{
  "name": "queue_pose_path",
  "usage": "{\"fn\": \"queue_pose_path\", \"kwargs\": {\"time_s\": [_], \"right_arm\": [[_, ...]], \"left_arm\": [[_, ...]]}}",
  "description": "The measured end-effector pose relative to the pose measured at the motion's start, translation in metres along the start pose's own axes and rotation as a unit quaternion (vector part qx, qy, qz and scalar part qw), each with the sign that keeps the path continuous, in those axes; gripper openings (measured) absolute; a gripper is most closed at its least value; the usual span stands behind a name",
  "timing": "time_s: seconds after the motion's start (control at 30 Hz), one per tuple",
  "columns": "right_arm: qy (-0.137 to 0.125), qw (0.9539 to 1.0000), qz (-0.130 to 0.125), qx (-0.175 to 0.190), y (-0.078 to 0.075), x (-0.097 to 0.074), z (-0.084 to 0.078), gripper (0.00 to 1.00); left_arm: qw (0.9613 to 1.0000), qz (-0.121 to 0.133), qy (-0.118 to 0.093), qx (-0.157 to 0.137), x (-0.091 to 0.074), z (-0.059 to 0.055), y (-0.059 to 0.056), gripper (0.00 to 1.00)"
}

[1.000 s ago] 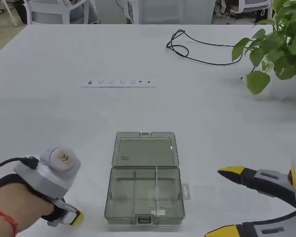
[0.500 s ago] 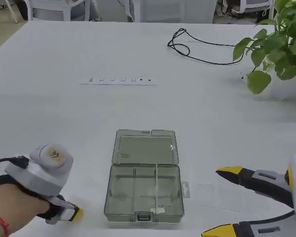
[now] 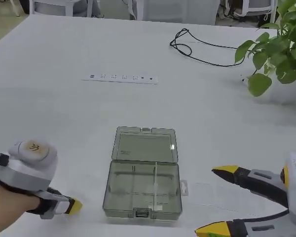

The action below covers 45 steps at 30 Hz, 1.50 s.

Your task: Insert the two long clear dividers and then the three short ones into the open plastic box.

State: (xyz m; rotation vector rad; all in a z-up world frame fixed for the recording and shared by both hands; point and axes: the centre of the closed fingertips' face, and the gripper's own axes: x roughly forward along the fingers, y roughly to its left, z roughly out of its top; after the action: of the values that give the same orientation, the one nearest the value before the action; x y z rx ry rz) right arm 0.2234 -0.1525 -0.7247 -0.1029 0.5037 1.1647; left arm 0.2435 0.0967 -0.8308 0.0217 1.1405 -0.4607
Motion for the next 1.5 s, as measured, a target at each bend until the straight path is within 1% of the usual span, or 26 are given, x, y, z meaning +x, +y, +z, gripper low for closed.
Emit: {"fn": "queue_pose_path", "kwargs": {"time_s": [0.03, 0.13, 0.17, 0.3, 0.47, 0.5, 0.63, 0.73, 0.77, 0.8, 0.87, 0.97, 1.0, 1.07, 1.1, 1.17, 1.3, 1.37, 1.47, 1.5], "right_arm": [[0.0, 1.0, 0.0, 0.0, 0.001, 0.001, 0.001, 0.83], [0.0, 1.0, -0.001, -0.001, 0.003, 0.002, 0.004, 0.83], [0.0, 1.0, -0.001, 0.0, 0.003, 0.002, 0.005, 0.83], [-0.002, 1.0, -0.003, 0.001, 0.004, 0.003, 0.01, 0.82], [-0.008, 0.9999, -0.006, 0.003, 0.006, 0.004, 0.02, 0.8], [-0.01, 0.9999, -0.006, 0.003, 0.007, 0.005, 0.022, 0.8], [-0.017, 0.9998, -0.009, 0.007, 0.009, 0.006, 0.03, 0.78], [-0.026, 0.9995, -0.013, 0.015, 0.01, 0.007, 0.037, 0.78], [-0.029, 0.9993, -0.014, 0.019, 0.01, 0.007, 0.039, 0.77], [-0.034, 0.999, -0.016, 0.026, 0.01, 0.008, 0.043, 0.75], [-0.044, 0.9982, -0.021, 0.034, 0.011, 0.008, 0.05, 0.72], [-0.058, 0.9967, -0.025, 0.051, 0.011, 0.009, 0.059, 0.68], [-0.068, 0.9956, -0.029, 0.057, 0.01, 0.009, 0.065, 0.66], [-0.075, 0.9946, -0.032, 0.063, 0.01, 0.008, 0.07, 0.63], [-0.081, 0.9936, -0.034, 0.071, 0.01, 0.009, 0.074, 0.61], [-0.092, 0.9922, -0.041, 0.074, 0.009, 0.009, 0.081, 0.59], [-0.101, 0.9899, -0.049, 0.086, 0.011, 0.011, 0.088, 0.54], [-0.1, 0.989, -0.053, 0.096, 0.012, 0.014, 0.089, 0.51], [-0.102, 0.9861, -0.057, 0.118, 0.014, 0.019, 0.09, 0.45], [-0.107, 0.9849, -0.057, 0.124, 0.015, 0.021, 0.092, 0.43]], "left_arm": [[1.0, -0.002, -0.008, -0.006, -0.002, 0.002, -0.001, 0.3], [0.9997, -0.007, -0.018, -0.011, -0.008, 0.004, -0.005, 0.3], [0.9996, -0.009, -0.023, -0.012, -0.009, 0.005, -0.007, 0.3], [0.9982, -0.022, -0.051, -0.023, -0.019, 0.013, -0.018, 0.3], [0.994, -0.047, -0.09, -0.04, -0.032, 0.026, -0.033, 0.3], [0.9928, -0.053, -0.098, -0.043, -0.035, 0.029, -0.037, 0.3], [0.9882, -0.069, -0.126, -0.053, -0.043, 0.039, -0.046, 0.3], [0.9835, -0.087, -0.148, -0.058, -0.051, 0.049, -0.058, 0.3], [0.9826, -0.09, -0.152, -0.058, -0.053, 0.05, -0.061, 0.3], [0.9803, -0.099, -0.162, -0.055, -0.055, 0.055, -0.067, 0.3], [0.977, -0.109, -0.173, -0.058, -0.059, 0.06, -0.076, 0.3], [0.9731, -0.123, -0.188, -0.053, -0.062, 0.067, -0.088, 0.3], [0.9717, -0.129, -0.192, -0.051, -0.063, 0.069, -0.094, 0.3], [0.9696, -0.136, -0.198, -0.048, -0.065, 0.072, -0.1, 0.3], [0.9678, -0.141, -0.204, -0.046, -0.066, 0.074, -0.105, 0.3], [0.9657, -0.149, -0.208, -0.046, -0.067, 0.076, -0.111, 0.3], [0.9597, -0.165, -0.223, -0.044, -0.071, 0.083, -0.125, 0.3], [0.9579, -0.168, -0.229, -0.043, -0.072, 0.085, -0.129, 0.3], [0.9541, -0.176, -0.239, -0.04, -0.073, 0.089, -0.137, 0.3], [0.9531, -0.177, -0.242, -0.041, -0.074, 0.09, -0.139, 0.3]]}}
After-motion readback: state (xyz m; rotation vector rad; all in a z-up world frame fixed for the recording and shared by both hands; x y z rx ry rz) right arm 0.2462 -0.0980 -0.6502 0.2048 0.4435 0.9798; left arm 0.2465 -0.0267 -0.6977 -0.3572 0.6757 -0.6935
